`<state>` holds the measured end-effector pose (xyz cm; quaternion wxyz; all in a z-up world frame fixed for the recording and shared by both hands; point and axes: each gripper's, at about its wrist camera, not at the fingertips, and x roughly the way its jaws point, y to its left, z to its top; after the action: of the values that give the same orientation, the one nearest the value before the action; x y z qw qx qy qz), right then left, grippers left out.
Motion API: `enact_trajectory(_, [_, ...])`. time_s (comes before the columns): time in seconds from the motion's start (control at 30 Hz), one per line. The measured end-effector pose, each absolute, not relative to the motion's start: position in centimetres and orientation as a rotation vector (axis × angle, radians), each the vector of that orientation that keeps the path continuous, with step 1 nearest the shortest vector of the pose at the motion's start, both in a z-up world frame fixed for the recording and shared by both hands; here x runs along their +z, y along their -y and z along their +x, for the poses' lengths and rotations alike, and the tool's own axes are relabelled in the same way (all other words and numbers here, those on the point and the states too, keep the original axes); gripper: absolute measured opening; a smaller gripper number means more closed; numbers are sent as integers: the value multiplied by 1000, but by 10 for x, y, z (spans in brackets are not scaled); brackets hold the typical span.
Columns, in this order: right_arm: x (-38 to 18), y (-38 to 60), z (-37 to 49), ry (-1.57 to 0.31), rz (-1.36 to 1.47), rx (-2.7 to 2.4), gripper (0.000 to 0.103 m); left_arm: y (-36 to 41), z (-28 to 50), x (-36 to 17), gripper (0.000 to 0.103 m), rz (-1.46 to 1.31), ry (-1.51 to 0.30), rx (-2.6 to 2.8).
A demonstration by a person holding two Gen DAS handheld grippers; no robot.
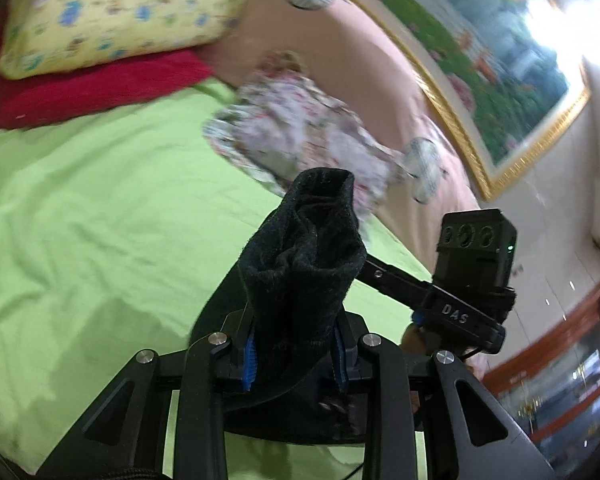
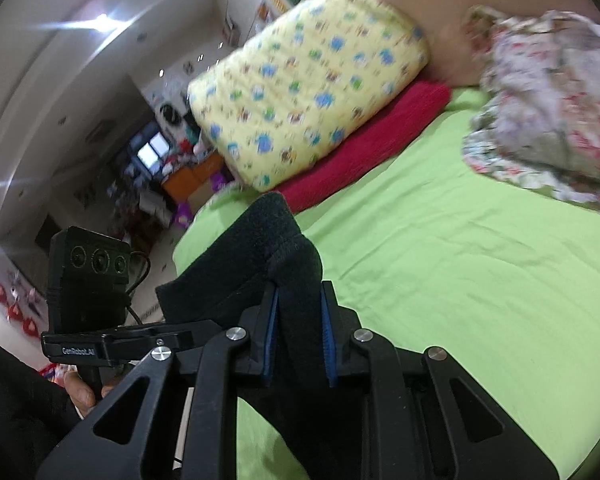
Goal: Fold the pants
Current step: 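Grasp the pants end with the left gripper beside the right gripper and lift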
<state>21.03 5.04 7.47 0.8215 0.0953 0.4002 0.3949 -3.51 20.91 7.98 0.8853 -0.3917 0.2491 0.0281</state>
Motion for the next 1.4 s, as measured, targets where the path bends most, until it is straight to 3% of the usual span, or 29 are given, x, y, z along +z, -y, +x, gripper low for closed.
enact_trajectory(0.57, [70,91,123,-743,370,643,20,-73,31,94,29,-685,-653,-158])
enact_trajectory(1.4, [28,168,77,-741,461,512,20,7,81,58,29,-557,-800,-201])
